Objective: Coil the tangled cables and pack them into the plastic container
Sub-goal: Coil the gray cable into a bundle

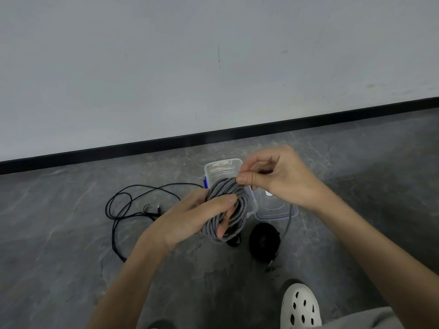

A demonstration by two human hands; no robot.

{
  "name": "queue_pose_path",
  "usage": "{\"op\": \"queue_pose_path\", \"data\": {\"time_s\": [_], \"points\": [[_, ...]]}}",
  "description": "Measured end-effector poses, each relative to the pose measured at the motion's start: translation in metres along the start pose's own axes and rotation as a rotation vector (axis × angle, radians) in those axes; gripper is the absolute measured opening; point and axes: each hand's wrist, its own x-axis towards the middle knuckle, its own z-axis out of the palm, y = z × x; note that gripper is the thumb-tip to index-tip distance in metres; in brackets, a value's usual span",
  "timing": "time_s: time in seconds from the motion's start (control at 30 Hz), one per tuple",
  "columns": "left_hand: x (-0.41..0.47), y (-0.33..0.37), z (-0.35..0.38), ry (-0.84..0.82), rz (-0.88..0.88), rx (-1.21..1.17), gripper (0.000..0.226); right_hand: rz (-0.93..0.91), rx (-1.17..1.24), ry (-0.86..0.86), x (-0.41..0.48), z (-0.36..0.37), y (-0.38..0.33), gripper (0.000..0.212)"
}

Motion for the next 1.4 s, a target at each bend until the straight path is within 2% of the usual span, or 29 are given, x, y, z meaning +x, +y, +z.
{"op": "queue_pose_path", "data": {"time_s": [0.17,0.47,0.67,0.9,1.07,1.23,1.4], "points": [[-0.001,0.003,0.001,0.021,0.044,-0.136,0.041,0.023,0.044,0.004,0.003,-0.003,0.003,0.018],[0.002,0.002,-0.005,0.100,0.150,-0.344,0.034,0.152,0.148,-0.004,0.004,0.002,0.007,0.013],[0.001,0.005,-0.009,0.244,0.190,-0.448,0.035,0.285,0.234,-0.048,0.003,0.018,0.007,0.032],[0.002,0.009,-0.007,0.326,0.214,-0.526,0.038,0.374,0.309,-0.031,0.000,0.036,0.002,0.036],[0.004,0.007,-0.010,0.486,0.254,-0.480,0.037,0.461,0.344,-0.045,-0.005,0.053,-0.003,0.025],[0.006,0.003,-0.012,0.644,0.289,-0.446,0.033,0.536,0.352,-0.139,-0.009,0.064,-0.010,0.014],[0.006,0.000,-0.009,0.877,0.270,-0.108,0.038,0.488,0.320,-0.234,-0.020,0.080,-0.018,0.018]]}}
